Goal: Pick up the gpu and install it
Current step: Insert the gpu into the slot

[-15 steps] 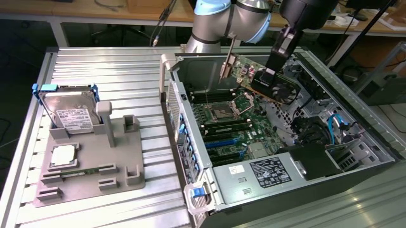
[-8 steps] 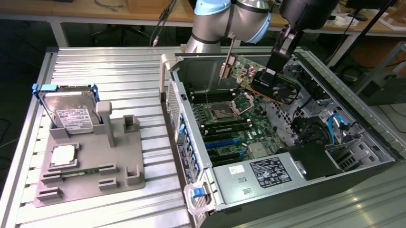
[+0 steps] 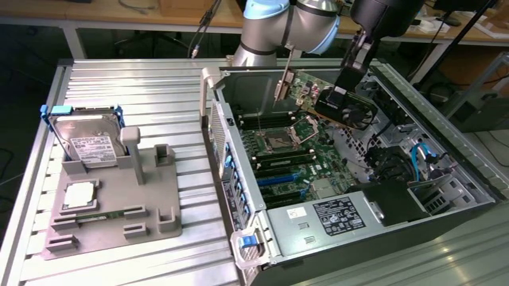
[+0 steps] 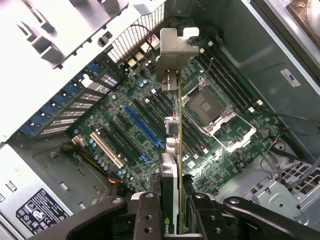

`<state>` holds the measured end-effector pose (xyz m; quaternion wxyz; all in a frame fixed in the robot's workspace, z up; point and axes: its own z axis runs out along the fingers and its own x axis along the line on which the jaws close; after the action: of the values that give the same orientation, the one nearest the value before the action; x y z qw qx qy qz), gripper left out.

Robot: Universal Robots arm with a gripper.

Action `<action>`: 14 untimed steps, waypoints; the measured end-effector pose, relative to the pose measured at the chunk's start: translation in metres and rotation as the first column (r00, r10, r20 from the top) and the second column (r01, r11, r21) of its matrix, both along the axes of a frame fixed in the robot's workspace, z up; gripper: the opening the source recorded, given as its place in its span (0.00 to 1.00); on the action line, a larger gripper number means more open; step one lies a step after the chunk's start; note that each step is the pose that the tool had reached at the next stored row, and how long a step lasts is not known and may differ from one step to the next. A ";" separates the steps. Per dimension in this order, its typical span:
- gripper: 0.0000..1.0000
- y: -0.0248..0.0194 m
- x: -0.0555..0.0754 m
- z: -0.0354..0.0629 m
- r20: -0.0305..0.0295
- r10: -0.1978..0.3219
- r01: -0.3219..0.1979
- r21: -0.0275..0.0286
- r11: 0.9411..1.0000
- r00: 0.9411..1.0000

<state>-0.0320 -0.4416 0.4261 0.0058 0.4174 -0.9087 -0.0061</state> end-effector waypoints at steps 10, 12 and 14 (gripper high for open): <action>0.27 0.0000 0.000 0.0000 0.000 0.050 -0.050 0.000 0.999 0.999; 0.27 0.0000 0.000 0.0000 0.000 0.063 -0.063 0.000 0.998 0.998; 0.27 0.0000 0.000 0.0000 0.000 0.068 -0.068 0.000 0.998 0.998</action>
<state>-0.0320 -0.4416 0.4261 0.0060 0.4479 -0.8941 -0.0059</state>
